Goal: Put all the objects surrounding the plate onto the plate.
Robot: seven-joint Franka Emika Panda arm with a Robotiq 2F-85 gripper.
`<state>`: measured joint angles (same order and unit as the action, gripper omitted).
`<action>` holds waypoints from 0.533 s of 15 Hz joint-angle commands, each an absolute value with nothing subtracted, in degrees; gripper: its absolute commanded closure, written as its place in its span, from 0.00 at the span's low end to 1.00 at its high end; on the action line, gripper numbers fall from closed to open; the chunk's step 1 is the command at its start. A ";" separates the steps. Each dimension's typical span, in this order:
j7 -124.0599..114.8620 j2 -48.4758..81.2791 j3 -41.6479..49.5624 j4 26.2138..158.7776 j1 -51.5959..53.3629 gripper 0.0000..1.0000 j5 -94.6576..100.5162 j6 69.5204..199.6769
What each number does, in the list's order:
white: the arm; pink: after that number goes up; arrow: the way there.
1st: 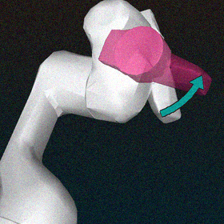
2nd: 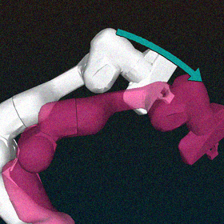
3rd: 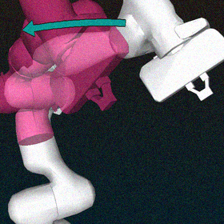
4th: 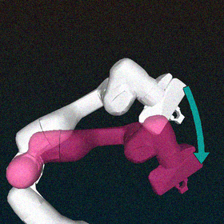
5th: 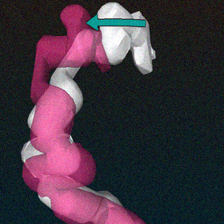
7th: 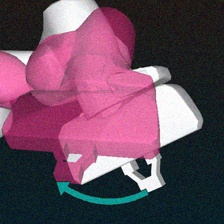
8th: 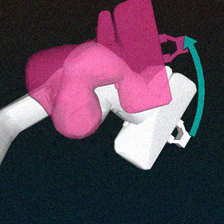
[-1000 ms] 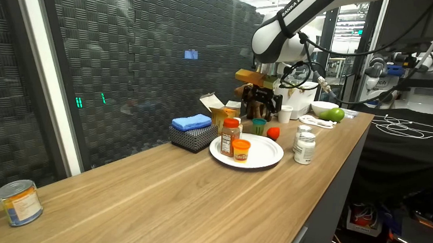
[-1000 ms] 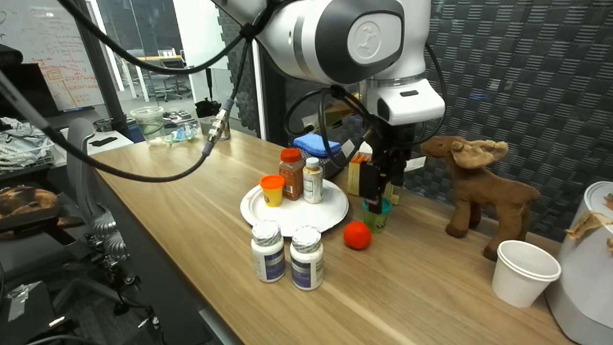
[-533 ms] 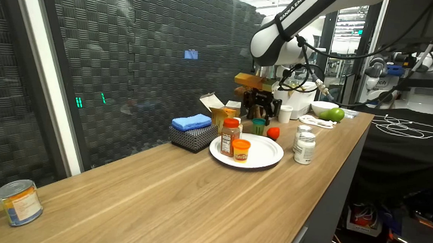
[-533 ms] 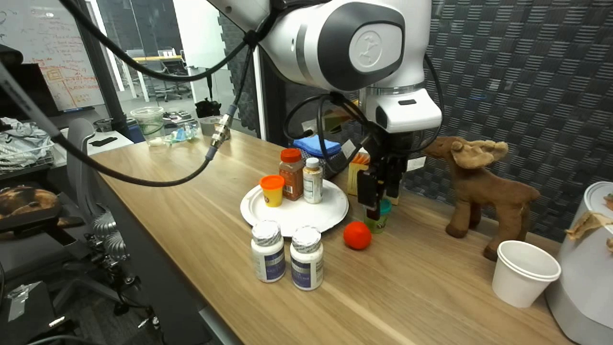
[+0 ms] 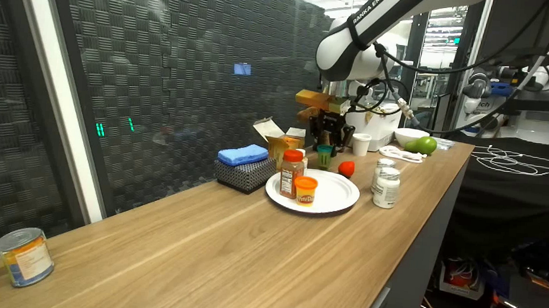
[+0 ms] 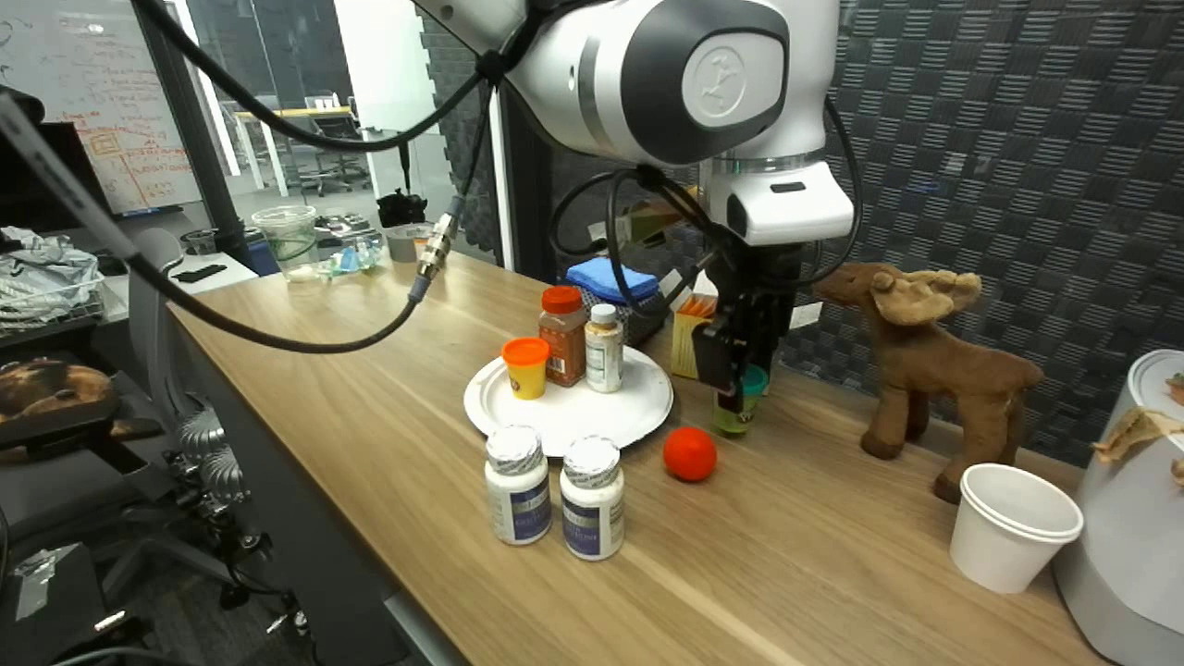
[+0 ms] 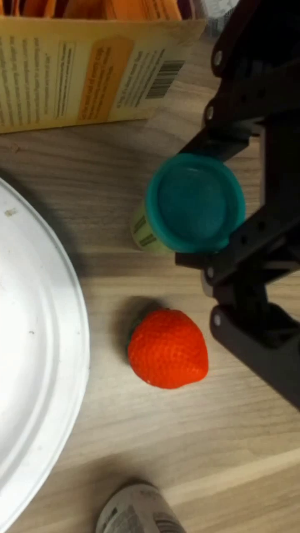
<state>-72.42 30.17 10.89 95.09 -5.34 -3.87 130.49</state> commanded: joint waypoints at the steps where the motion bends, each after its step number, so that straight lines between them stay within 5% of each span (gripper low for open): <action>1: -73.80 25.28 11.28 96.89 -4.06 0.72 -3.81 129.87; 8: -73.37 21.58 9.71 99.75 -2.35 0.72 -3.66 126.69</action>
